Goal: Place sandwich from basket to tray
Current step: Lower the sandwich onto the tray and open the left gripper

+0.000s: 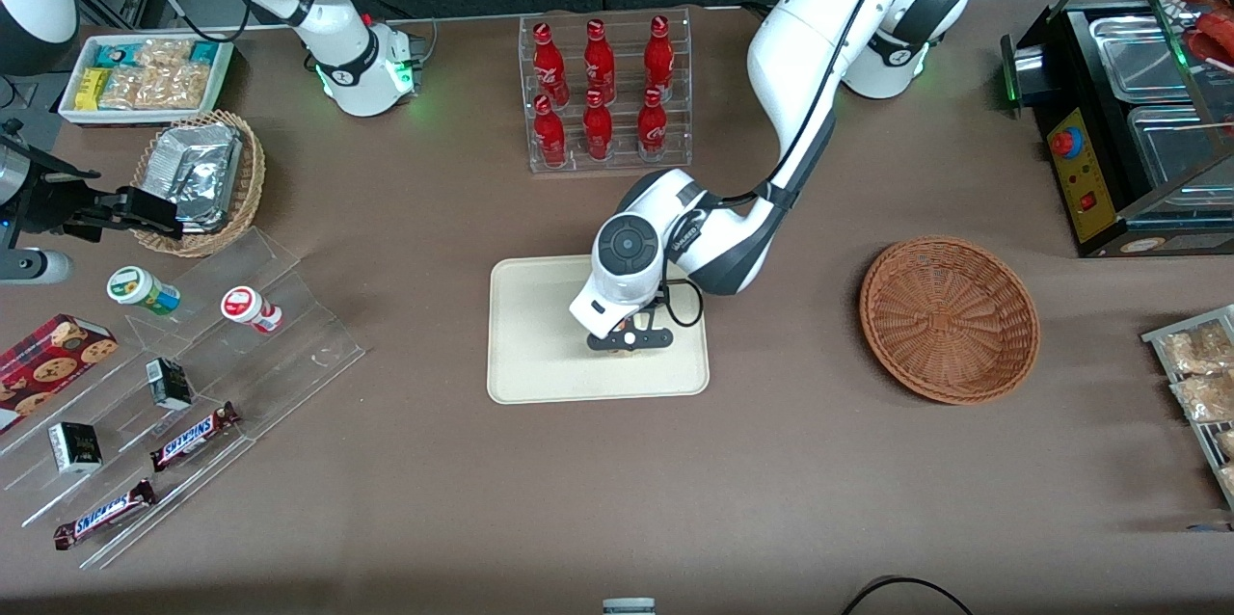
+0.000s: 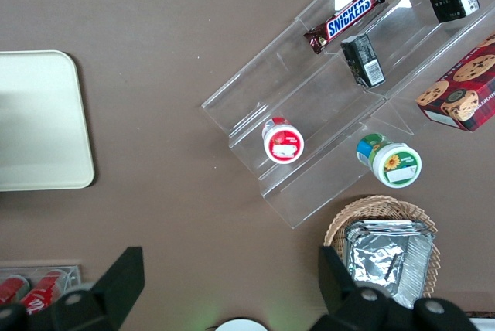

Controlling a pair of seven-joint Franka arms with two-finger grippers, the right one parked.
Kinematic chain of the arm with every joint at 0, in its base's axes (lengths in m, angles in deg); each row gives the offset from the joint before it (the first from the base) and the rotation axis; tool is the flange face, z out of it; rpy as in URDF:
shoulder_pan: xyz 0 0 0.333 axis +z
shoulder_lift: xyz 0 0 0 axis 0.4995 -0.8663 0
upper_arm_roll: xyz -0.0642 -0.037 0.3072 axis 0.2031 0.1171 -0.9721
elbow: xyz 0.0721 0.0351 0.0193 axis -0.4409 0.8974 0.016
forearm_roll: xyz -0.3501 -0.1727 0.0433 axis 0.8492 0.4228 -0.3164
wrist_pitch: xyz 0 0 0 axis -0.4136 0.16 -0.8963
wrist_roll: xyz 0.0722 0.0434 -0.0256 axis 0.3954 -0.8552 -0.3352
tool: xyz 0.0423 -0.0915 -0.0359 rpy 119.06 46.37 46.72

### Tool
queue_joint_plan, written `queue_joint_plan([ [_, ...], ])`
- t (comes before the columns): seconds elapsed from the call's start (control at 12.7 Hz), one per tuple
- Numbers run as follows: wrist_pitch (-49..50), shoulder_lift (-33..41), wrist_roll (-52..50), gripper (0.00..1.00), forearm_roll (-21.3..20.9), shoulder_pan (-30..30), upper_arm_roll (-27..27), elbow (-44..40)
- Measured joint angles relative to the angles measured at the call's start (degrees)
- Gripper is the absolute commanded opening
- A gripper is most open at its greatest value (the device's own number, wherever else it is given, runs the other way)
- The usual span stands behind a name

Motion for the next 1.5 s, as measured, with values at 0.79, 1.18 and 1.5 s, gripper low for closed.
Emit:
queue_joint_plan([
  [0.79,-1.69,-2.8,-0.07,1.0,-1.68,-0.09,-1.04,-2.68],
  [1.18,12.82,5.78,-0.38,1.0,-1.76,1.39,-1.69,-4.54],
  [1.5,15.65,18.45,-0.29,1.0,-1.16,6.15,-1.65,5.27],
])
